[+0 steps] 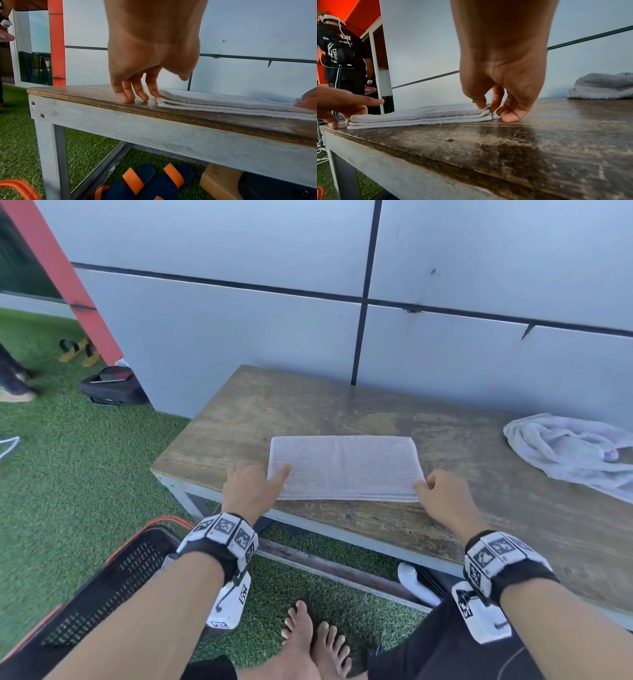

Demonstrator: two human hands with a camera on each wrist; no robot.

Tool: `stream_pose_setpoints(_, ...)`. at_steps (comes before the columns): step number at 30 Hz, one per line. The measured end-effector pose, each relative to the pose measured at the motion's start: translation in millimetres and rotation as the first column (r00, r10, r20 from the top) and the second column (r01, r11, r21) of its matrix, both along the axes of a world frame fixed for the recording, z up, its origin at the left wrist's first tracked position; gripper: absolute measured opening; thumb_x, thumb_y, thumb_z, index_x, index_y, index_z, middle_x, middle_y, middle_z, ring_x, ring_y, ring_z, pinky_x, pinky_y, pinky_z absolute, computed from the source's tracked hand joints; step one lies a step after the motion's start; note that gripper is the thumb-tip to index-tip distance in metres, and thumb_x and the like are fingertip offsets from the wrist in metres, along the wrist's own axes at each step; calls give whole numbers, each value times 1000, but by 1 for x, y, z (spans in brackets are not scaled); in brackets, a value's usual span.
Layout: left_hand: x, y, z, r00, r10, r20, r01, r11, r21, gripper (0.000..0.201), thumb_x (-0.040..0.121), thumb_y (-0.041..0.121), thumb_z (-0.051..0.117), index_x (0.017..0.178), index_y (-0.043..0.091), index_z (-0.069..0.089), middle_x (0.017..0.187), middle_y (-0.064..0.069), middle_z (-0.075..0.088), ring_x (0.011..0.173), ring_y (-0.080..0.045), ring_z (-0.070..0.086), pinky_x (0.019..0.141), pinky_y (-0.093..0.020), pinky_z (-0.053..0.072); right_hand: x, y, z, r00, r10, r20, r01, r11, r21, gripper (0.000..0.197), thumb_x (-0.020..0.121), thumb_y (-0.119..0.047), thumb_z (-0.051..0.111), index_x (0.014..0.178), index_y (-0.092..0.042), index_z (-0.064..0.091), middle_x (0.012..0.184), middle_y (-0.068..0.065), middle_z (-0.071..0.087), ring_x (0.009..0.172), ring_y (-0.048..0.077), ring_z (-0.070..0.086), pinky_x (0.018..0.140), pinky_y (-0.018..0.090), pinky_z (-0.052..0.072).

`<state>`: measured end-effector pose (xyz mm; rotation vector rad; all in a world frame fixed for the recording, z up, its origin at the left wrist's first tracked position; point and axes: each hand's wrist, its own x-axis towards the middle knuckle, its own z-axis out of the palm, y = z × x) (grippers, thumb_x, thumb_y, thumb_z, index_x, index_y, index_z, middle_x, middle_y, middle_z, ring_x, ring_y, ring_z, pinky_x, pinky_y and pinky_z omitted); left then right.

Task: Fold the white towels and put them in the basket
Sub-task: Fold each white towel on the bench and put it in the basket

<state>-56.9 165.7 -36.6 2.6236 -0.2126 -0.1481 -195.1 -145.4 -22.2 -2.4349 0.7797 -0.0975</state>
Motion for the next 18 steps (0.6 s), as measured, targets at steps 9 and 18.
stream_pose_setpoints(9,-3,7,6,998,-10,63,16,994,-104,45,86,28,59,55,18,28,50,4,26,47,-17,24,49,-26,21,-4,-11,7,1000,24,-6,-24,999,-45,38,96,-36,59,76,-5,55,67,5,53,58,20,48,58,32,40)
stream_pose_setpoints(18,1,9,0,1000,-6,9,6,1000,-1,43,81,29,59,49,15,34,48,0,36,62,-27,47,57,-32,39,2,-17,12,951,121,-284,-94,990,107,55,84,-30,73,52,-18,30,46,-5,26,43,14,22,49,26,22)
